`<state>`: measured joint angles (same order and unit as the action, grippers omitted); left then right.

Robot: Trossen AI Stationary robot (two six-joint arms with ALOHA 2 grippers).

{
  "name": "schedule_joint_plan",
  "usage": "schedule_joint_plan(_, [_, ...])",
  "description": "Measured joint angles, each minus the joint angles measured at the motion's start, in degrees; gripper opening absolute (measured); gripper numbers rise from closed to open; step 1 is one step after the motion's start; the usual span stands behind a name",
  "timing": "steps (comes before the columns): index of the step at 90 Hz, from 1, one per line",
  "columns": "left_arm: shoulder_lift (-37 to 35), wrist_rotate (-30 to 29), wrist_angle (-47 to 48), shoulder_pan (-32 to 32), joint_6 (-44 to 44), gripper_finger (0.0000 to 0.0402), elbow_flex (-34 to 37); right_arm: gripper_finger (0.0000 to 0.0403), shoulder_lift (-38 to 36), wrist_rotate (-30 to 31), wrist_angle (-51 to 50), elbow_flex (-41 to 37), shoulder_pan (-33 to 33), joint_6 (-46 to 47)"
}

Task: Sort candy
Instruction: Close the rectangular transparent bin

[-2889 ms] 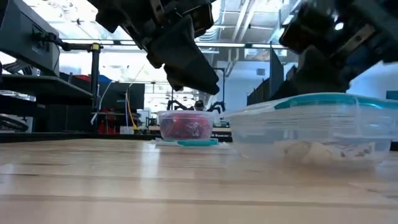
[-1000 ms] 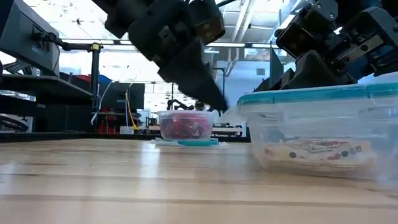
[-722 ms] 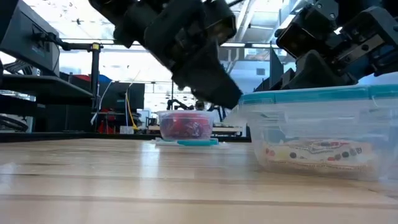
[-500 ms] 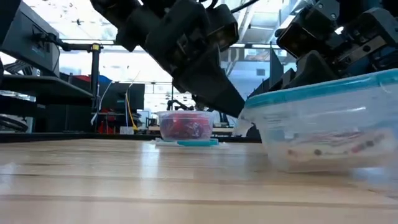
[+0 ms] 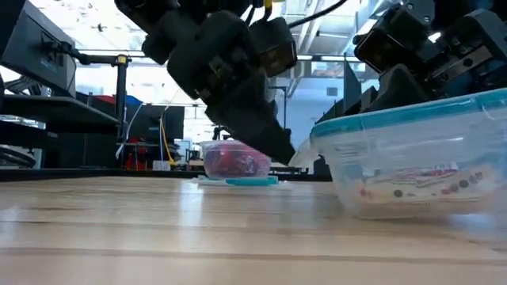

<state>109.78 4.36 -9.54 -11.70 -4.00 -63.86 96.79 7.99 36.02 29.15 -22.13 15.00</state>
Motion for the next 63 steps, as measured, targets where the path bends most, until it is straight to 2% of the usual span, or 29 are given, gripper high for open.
schedule_joint_plan(13, [0.0,0.1,-4.6,0.0,0.3,0.0113,0.0,0.0000,0.0,0.9,-0.1,-0.1,0.0,0.0])
schedule_joint_plan(34, [1.4,1.3,-3.8,0.1,0.3,0.0113,-0.2,0.0000,0.0,1.1,-0.2,0.0,0.0,-0.1])
schedule_joint_plan(50, [4.2,1.7,-6.7,0.0,0.2,0.0113,-0.2,0.0000,0.0,0.9,-0.3,-0.1,0.0,-0.1])
schedule_joint_plan(63, [6.7,2.5,-6.5,0.0,0.2,0.0113,-2.8,0.0000,0.0,0.8,-0.4,-0.1,0.0,-0.3])
